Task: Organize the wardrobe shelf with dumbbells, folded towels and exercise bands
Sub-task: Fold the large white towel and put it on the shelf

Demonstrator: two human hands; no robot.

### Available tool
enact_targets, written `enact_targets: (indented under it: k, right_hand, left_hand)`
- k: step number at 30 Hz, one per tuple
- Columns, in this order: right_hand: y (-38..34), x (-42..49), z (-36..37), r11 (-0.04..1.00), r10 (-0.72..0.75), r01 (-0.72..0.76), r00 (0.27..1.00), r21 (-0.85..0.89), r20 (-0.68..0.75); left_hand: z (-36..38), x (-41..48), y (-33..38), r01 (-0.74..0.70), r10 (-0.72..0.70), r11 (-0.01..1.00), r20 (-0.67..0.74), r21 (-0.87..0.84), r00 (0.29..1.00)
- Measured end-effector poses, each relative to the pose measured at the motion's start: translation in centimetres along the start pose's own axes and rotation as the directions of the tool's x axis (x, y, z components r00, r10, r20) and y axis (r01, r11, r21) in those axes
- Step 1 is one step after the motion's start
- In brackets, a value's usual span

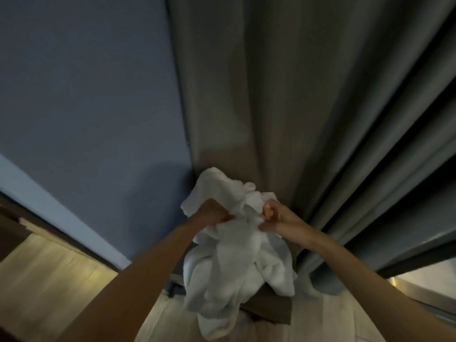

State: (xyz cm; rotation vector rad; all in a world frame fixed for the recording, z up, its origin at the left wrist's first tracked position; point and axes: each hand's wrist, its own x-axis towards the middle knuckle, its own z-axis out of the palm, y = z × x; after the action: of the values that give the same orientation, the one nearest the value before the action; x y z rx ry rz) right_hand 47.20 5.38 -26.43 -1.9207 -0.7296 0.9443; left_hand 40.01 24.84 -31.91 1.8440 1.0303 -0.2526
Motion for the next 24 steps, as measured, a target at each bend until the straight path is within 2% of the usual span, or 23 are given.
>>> enact_targets:
  k: [2,5,7,9,11,13,15,17,19,20,22,24]
  right_hand:
    - [2.7,0.1,-0.1,0.991,0.069,-0.068,0.998,-0.118,0.001]
    - [6.6,0.8,0.2,0.928,0.208,-0.215,0.977,-0.305,-0.053]
    - [8.4,1.7,0.7,0.893,0.280,-0.291,0.957,-0.343,-0.082]
    - [8.5,3.3,1.6,0.912,0.306,-0.324,0.946,-0.250,-0.112]
    - [7.2,5.2,2.8,0.935,0.348,-0.354,0.929,-0.027,-0.126]
    - [5.7,7.1,4.1,0.869,0.435,-0.415,0.900,0.270,-0.017]
    - [4.7,8.3,5.4,0.786,0.454,-0.460,0.883,0.412,0.120]
    - [4.5,9.2,6.4,0.729,0.385,-0.406,0.909,0.551,0.160]
    - [4.0,9.8,7.2,0.715,0.278,-0.284,0.954,0.639,0.113]
    - [3.4,9.9,7.2,0.776,0.234,-0.215,0.971,0.593,0.046]
    - [1.7,9.5,6.6,0.934,0.123,-0.085,0.988,0.346,-0.089]
    - [-0.1,8.4,5.1,0.993,-0.006,0.021,0.992,0.116,-0.124]
  left_hand:
    - [0.6,0.0,-2.2,-0.131,0.128,0.989,0.040,0.066,0.991]
    - [1.1,-0.9,-4.3,-0.196,0.197,0.970,-0.008,-0.144,0.980]
    - [1.0,-1.6,-5.2,-0.202,0.205,0.936,-0.022,-0.290,0.979]
    - [0.3,-2.8,-5.7,-0.208,0.234,0.889,0.013,-0.407,0.972]
    - [-0.3,-4.4,-6.0,-0.236,0.281,0.874,0.047,-0.425,0.959]
    - [-0.8,-6.0,-6.4,-0.278,0.314,0.883,0.037,-0.378,0.949]
    - [-1.1,-7.7,-7.0,-0.302,0.337,0.887,0.041,-0.349,0.941]
    - [-1.0,-9.0,-7.5,-0.289,0.346,0.891,0.112,-0.350,0.932]
    - [-0.8,-9.6,-8.0,-0.279,0.346,0.908,0.184,-0.312,0.920]
    - [-0.8,-9.7,-8.3,-0.285,0.346,0.919,0.212,-0.272,0.914]
    - [-1.1,-9.4,-8.5,-0.302,0.349,0.931,0.251,-0.207,0.903]
    - [-1.5,-8.6,-8.3,-0.310,0.342,0.933,0.177,-0.183,0.923]
